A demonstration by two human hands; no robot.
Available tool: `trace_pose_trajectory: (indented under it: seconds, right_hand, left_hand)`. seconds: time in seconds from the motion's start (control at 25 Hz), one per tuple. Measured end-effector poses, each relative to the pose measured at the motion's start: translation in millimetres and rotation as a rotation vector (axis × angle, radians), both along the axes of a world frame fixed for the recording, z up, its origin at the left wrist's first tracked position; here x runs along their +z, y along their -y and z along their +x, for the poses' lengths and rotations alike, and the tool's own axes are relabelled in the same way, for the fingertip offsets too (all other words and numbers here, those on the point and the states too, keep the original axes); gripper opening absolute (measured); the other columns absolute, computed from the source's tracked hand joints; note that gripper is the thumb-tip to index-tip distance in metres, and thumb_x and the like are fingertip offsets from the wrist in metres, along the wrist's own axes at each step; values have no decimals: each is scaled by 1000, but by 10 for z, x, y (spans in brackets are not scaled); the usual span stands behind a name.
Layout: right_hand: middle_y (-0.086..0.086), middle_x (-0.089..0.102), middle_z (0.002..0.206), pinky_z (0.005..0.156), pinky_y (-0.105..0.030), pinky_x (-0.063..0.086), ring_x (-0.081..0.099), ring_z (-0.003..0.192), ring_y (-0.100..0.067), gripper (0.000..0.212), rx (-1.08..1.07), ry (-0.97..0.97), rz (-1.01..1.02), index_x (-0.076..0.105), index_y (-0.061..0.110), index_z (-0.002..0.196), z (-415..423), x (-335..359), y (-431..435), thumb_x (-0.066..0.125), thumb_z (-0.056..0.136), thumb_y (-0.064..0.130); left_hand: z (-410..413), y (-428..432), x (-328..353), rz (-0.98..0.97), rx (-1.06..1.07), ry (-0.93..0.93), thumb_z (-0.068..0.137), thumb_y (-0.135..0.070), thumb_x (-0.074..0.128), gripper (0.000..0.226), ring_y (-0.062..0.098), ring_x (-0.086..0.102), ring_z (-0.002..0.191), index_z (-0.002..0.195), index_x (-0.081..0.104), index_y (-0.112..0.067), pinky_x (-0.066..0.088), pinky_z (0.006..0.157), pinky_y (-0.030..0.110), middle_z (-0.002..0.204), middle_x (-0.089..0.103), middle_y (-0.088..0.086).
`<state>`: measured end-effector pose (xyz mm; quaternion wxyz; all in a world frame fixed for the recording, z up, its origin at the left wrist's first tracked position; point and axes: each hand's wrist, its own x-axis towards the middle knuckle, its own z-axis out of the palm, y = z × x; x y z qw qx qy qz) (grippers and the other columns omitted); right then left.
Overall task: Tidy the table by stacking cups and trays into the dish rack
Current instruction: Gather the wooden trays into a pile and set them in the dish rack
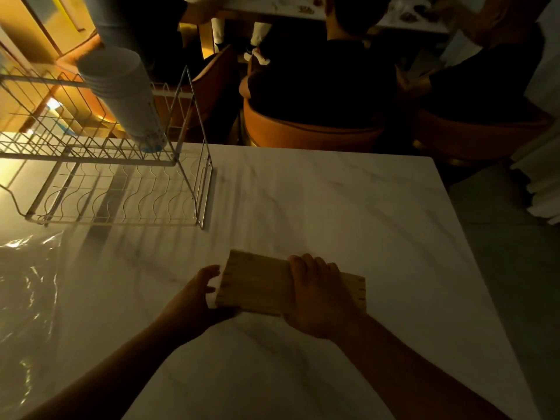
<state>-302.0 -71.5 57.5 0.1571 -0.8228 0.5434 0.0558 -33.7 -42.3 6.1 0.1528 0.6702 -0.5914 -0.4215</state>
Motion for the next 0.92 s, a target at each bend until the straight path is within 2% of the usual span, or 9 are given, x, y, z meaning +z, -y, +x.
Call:
trace_pose_trajectory:
  seconds: [0.08,0.16,0.24,0.36,0.44,0.56,0.68,0.8,0.92]
  right_hand:
    - [-1,37,139,104,-47,37,42,121,-26,98,-173,220,102,19,26,145,-71,128,41,62,67,66]
    - [7,39,139,101,-42,46,45,122,-17,105,-318,461,255,18,37,143,-133,243,77,74,60,65]
    - [15,49,132,92,-36,56,56,116,-10,101,-385,715,361,29,43,137,-146,306,74,86,55,59]
    - [16,62,123,84,-37,61,66,111,-11,90,-469,1044,581,42,45,128,-165,305,51,95,55,40]
    - [16,63,125,85,-36,60,65,113,-11,90,-461,1103,628,43,44,130,-233,263,22,95,58,36]
    - [23,59,129,89,-34,58,59,119,-5,94,-390,1010,553,39,51,134,-374,163,-27,93,58,46]
    - [18,61,130,89,-33,59,60,120,-8,93,-366,982,531,43,44,140,-482,63,-116,92,61,42]
    - [12,65,126,93,-41,58,64,114,-11,87,-423,779,429,48,40,138,-544,-17,-186,87,62,53]
    - [-4,71,121,83,-42,60,70,108,-24,37,-572,1123,650,66,30,125,-534,-48,-218,72,90,20]
  left_hand:
    - [5,41,110,59,130,-187,61,-44,91,102,11,66,102,146,39,-22,58,88,33,119,63,-10]
    - [-14,78,284,174,149,-500,58,-49,91,91,14,70,103,137,51,-28,61,85,31,115,70,-5]
    - [-113,117,520,294,122,-778,55,-50,95,80,11,68,111,127,60,-39,61,79,26,119,72,-13]
    - [-285,206,725,275,41,-877,63,-35,95,64,12,68,114,118,67,-49,60,77,26,125,70,-13]
    - [-355,262,767,218,-30,-855,74,-19,89,59,15,67,116,121,66,-48,60,79,28,127,69,-9]
    - [-415,249,704,144,-78,-769,78,-9,84,60,22,66,119,124,64,-42,61,87,43,127,69,-4]
    - [-480,157,606,36,-112,-550,67,-46,92,82,19,63,119,138,52,-39,60,90,46,130,64,-6]
    - [-537,111,511,-106,-197,-222,61,-76,79,104,12,61,117,146,44,-28,58,92,43,134,57,-8]
    - [-577,77,462,-111,-200,-226,59,-78,78,107,10,59,121,147,43,-28,56,96,42,138,55,-7]
